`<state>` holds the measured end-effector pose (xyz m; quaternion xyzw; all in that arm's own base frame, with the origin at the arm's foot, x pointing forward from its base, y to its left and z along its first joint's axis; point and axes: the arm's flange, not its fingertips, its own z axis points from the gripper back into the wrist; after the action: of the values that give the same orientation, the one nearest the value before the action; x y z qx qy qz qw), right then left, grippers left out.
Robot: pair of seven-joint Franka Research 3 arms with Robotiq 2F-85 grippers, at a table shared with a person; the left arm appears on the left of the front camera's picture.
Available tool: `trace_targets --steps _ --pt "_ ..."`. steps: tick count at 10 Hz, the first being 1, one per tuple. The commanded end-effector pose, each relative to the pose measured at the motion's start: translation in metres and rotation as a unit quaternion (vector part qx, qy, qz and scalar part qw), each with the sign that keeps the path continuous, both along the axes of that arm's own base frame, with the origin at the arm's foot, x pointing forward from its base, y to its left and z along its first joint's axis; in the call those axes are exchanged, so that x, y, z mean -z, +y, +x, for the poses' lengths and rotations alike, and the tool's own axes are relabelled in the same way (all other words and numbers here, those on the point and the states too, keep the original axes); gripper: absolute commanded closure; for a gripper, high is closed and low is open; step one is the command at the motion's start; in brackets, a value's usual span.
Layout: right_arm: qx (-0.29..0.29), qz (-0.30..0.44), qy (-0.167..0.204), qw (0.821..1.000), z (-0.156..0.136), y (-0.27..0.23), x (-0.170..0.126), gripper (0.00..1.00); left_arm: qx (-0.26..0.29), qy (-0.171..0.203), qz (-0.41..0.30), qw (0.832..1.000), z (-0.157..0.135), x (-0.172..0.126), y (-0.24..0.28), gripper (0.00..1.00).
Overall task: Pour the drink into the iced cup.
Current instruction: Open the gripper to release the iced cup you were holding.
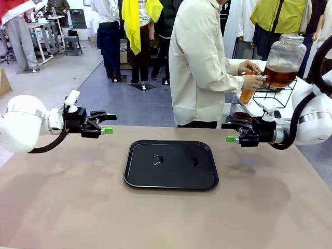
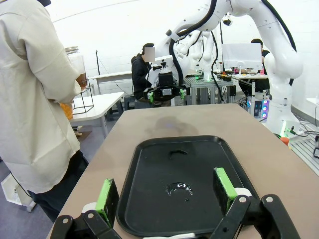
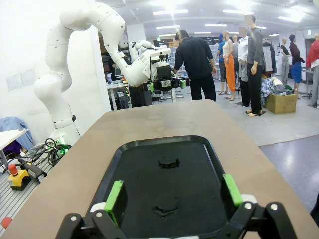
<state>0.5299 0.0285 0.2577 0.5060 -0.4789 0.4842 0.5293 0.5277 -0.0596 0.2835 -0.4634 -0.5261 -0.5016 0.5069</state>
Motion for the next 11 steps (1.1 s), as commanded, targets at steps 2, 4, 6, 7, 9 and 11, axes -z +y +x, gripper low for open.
trace_targets --steps 2,4,6,7,9,11 --pt "-0.001 0.0 -0.002 1.0 0.0009 0.0014 -0.0019 0.0 0.002 -0.001 -0.002 1.0 0.0004 -0.0014 -0.0001 0.0" --pt "-0.001 0.0 -0.002 1.0 0.0009 0.0014 -0.0019 0.0 0.002 -0.001 -0.002 1.0 0.0004 -0.0014 -0.0001 0.0" --pt "-0.001 0.0 -0.002 1.0 0.0009 0.0014 -0.0019 0.0 0.002 -0.001 -0.002 1.0 0.0004 -0.0014 -0.0001 0.0" --pt "-0.001 0.0 -0.002 1.0 0.0009 0.0014 -0.0019 0.0 0.002 -0.001 -0.002 1.0 0.0004 -0.0014 -0.0001 0.0" --pt "-0.001 0.0 -0.002 1.0 0.0009 0.0014 -0.0019 0.0 0.002 -0.001 -0.002 1.0 0.0004 -0.0014 -0.0001 0.0" --pt "-0.001 0.0 -0.002 1.0 0.0009 0.0014 -0.0019 0.0 0.002 -0.001 -0.002 1.0 0.0004 -0.0014 -0.0001 0.0"
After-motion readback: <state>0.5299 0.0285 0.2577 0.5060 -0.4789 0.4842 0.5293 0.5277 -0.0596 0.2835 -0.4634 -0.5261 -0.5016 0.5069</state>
